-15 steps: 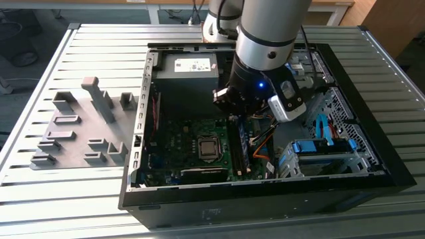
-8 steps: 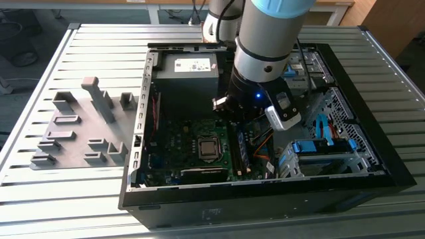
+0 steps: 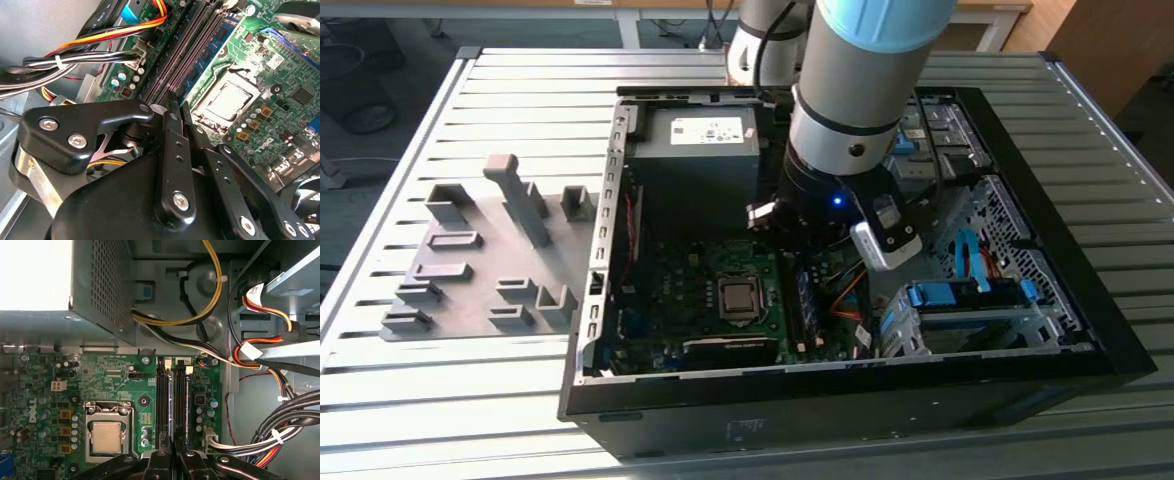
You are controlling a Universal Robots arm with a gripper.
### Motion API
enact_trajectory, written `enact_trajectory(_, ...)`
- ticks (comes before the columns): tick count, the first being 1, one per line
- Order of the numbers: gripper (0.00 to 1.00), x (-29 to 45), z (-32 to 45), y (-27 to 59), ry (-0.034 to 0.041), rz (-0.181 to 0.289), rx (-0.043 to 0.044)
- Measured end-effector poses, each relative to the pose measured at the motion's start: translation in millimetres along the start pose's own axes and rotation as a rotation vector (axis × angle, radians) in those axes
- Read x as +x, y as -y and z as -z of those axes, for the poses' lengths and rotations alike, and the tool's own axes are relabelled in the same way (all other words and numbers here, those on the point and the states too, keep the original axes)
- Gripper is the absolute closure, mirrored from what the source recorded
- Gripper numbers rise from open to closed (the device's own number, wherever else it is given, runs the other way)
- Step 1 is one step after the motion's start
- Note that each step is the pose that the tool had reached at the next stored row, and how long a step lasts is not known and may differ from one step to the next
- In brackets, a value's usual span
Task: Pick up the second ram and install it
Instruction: 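Insert the second ram into the second slot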
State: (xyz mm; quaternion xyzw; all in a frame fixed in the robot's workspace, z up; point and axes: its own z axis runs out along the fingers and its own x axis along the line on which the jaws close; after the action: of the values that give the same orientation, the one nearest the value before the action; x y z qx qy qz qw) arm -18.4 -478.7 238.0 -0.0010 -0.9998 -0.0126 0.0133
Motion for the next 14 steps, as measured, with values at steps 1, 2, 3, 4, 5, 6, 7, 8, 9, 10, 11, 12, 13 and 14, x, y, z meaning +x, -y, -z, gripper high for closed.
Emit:
enact_trajectory(1,0.86,0.0,-0.1,0.0,0.0000,0.000,-0.0001)
enact_trajectory(2,0.86,0.0,-0.1,0.0,0.0000,0.000,-0.0002)
enact_trajectory(3,0.86,0.0,-0.4,0.0,0.0001,0.000,-0.0003)
enact_trajectory(4,0.86,0.0,-0.7,0.2,0.0002,0.000,-0.0006)
enact_trajectory(5,0.86,-0.1,-0.9,0.5,0.0001,0.000,-0.0004)
enact_trajectory(6,0.86,-0.1,-1.6,0.8,-0.0002,0.000,-0.0003)
enact_trajectory(7,0.86,-0.1,-2.7,1.0,-0.0006,0.000,-0.0003)
enact_trajectory(8,0.86,-0.1,-3.9,1.3,-0.0008,0.000,-0.0002)
enact_trajectory(9,0.86,-0.1,-5.0,1.6,-0.0010,0.000,-0.0002)
enact_trajectory(10,0.86,-0.2,-6.4,1.7,-0.0011,0.000,-0.0003)
enact_trajectory(11,0.86,-0.2,-7.9,1.8,-0.0013,0.000,-0.0003)
enact_trajectory(12,0.86,-0.2,-9.2,1.8,-0.0015,0.000,-0.0002)
enact_trajectory(13,0.86,-0.3,-10.2,1.9,-0.0017,0.000,-0.0003)
enact_trajectory(14,0.86,-0.2,-11.1,1.9,-0.0019,0.000,-0.0002)
